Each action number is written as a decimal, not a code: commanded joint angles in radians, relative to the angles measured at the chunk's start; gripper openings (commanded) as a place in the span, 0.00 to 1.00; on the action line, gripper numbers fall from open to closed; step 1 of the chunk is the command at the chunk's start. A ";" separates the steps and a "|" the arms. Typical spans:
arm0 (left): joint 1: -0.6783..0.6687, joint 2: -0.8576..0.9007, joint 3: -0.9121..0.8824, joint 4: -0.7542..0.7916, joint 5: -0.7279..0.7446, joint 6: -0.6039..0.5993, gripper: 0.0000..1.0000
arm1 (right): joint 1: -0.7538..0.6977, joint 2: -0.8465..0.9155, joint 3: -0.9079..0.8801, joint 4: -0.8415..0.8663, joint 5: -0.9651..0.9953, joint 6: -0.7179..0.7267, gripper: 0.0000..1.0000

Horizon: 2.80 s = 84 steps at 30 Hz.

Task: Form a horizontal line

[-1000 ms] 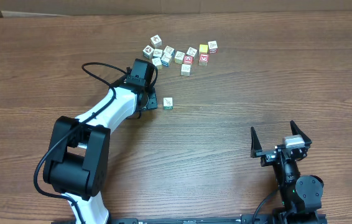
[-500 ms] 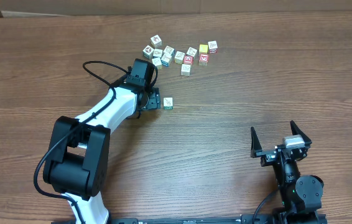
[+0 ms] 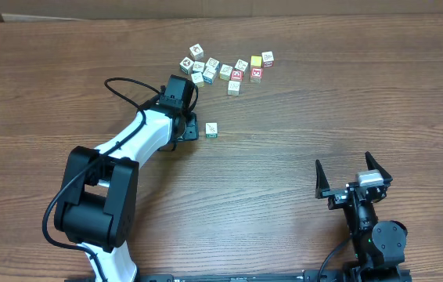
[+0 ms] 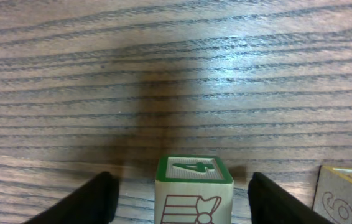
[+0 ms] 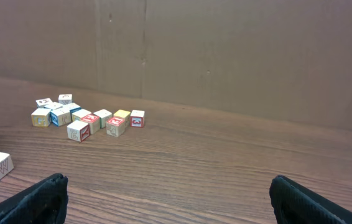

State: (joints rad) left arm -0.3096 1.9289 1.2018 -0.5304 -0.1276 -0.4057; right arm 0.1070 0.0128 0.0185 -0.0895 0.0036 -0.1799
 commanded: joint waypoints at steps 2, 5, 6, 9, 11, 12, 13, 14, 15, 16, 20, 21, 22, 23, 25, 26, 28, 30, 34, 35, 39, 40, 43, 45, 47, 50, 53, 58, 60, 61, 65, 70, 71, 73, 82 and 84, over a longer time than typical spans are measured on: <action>0.042 -0.005 0.019 -0.013 0.049 0.049 0.54 | 0.004 -0.010 -0.011 0.005 -0.006 -0.002 1.00; 0.077 -0.005 0.087 -0.074 0.124 0.090 0.54 | 0.004 -0.010 -0.011 0.005 -0.006 -0.002 1.00; 0.091 -0.005 0.119 -0.102 0.151 0.093 0.54 | 0.004 -0.010 -0.011 0.005 -0.006 -0.002 1.00; 0.120 -0.005 0.207 -0.173 0.232 0.093 0.50 | 0.004 -0.010 -0.011 0.005 -0.006 -0.002 1.00; 0.126 -0.005 0.257 -0.217 0.256 0.093 0.49 | 0.004 -0.010 -0.011 0.005 -0.006 -0.002 1.00; 0.126 -0.005 0.278 -0.238 0.255 0.093 0.49 | 0.004 -0.010 -0.011 0.005 -0.006 -0.002 1.00; 0.124 -0.005 0.289 -0.254 0.250 0.095 0.48 | 0.004 -0.010 -0.011 0.005 -0.006 -0.002 1.00; 0.121 -0.005 0.294 -0.264 0.248 0.097 0.47 | 0.004 -0.010 -0.011 0.005 -0.006 -0.002 1.00; 0.117 -0.005 0.293 -0.273 0.243 0.096 0.46 | 0.004 -0.010 -0.011 0.005 -0.006 -0.002 1.00; 0.112 -0.002 0.293 -0.283 0.232 0.096 0.45 | 0.004 -0.010 -0.011 0.005 -0.006 -0.002 1.00; 0.083 0.045 0.292 -0.327 0.157 0.096 0.41 | 0.004 -0.010 -0.011 0.005 -0.006 -0.002 1.00; 0.075 0.064 0.292 -0.333 0.138 0.095 0.40 | 0.004 -0.010 -0.011 0.005 -0.006 -0.002 1.00; 0.071 0.081 0.292 -0.334 0.126 0.095 0.39 | 0.004 -0.010 -0.011 0.005 -0.006 -0.002 1.00; 0.066 0.101 0.292 -0.334 0.116 0.095 0.38 | 0.004 -0.010 -0.011 0.005 -0.006 -0.002 1.00; 0.060 0.136 0.292 -0.328 0.109 0.092 0.39 | 0.004 -0.010 -0.011 0.005 -0.006 -0.002 1.00; 0.060 0.150 0.292 -0.325 0.109 0.092 0.39 | 0.004 -0.010 -0.011 0.005 -0.006 -0.002 1.00; 0.060 0.179 0.292 -0.318 0.109 0.092 0.41 | 0.004 -0.010 -0.011 0.005 -0.006 -0.002 1.00; 0.061 0.194 0.292 -0.314 0.109 0.091 0.43 | 0.004 -0.010 -0.011 0.005 -0.006 -0.002 1.00; 0.062 0.202 0.293 -0.311 0.101 0.092 0.40 | 0.004 -0.010 -0.011 0.005 -0.006 -0.002 1.00; 0.062 0.202 0.293 -0.311 0.101 0.092 0.40 | 0.004 -0.010 -0.011 0.005 -0.006 -0.001 1.00; 0.062 0.202 0.294 -0.311 0.101 0.092 0.36 | 0.004 -0.010 -0.011 0.005 -0.006 -0.002 1.00; 0.062 0.202 0.294 -0.311 0.101 0.092 0.36 | 0.004 -0.010 -0.011 0.005 -0.006 -0.002 1.00; 0.062 0.201 0.297 -0.311 0.101 0.092 0.37 | 0.004 -0.010 -0.011 0.005 -0.006 -0.001 1.00; 0.062 0.201 0.305 -0.314 0.101 0.092 0.39 | 0.004 -0.010 -0.011 0.005 -0.006 -0.002 1.00; 0.062 0.201 0.320 -0.327 0.101 0.093 0.41 | 0.004 -0.010 -0.011 0.005 -0.006 -0.002 1.00; 0.062 0.201 0.356 -0.359 0.102 0.111 0.42 | 0.004 -0.010 -0.011 0.005 -0.006 -0.002 1.00; 0.062 0.202 0.388 -0.382 0.101 0.156 0.44 | 0.004 -0.010 -0.011 0.005 -0.006 -0.002 1.00; 0.060 0.202 0.391 -0.392 0.102 0.205 0.45 | 0.004 -0.010 -0.011 0.005 -0.006 -0.001 1.00; 0.057 0.202 0.390 -0.401 0.102 0.212 0.45 | 0.004 -0.010 -0.011 0.005 -0.006 -0.001 1.00; 0.056 0.202 0.390 -0.405 0.102 0.221 0.45 | 0.004 -0.010 -0.011 0.005 -0.006 -0.002 1.00; 0.047 0.202 0.388 -0.427 0.102 0.258 0.47 | 0.004 -0.010 -0.011 0.005 -0.006 -0.002 1.00; 0.039 0.203 0.388 -0.451 0.101 0.283 0.44 | 0.004 -0.010 -0.011 0.005 -0.006 -0.002 1.00; 0.039 0.203 0.388 -0.453 0.102 0.283 0.43 | 0.004 -0.010 -0.011 0.005 -0.006 -0.002 1.00; 0.039 0.203 0.388 -0.455 0.102 0.283 0.37 | 0.004 -0.010 -0.011 0.005 -0.006 -0.002 1.00; 0.039 0.203 0.388 -0.460 0.102 0.159 0.22 | 0.004 -0.010 -0.011 0.005 -0.006 -0.001 1.00; 0.039 0.203 0.388 -0.463 0.102 0.130 0.23 | 0.004 -0.010 -0.011 0.005 -0.006 -0.001 1.00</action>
State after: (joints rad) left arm -0.2623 2.1216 1.5791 -0.9848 -0.0280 -0.2035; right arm 0.1074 0.0128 0.0185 -0.0895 0.0036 -0.1802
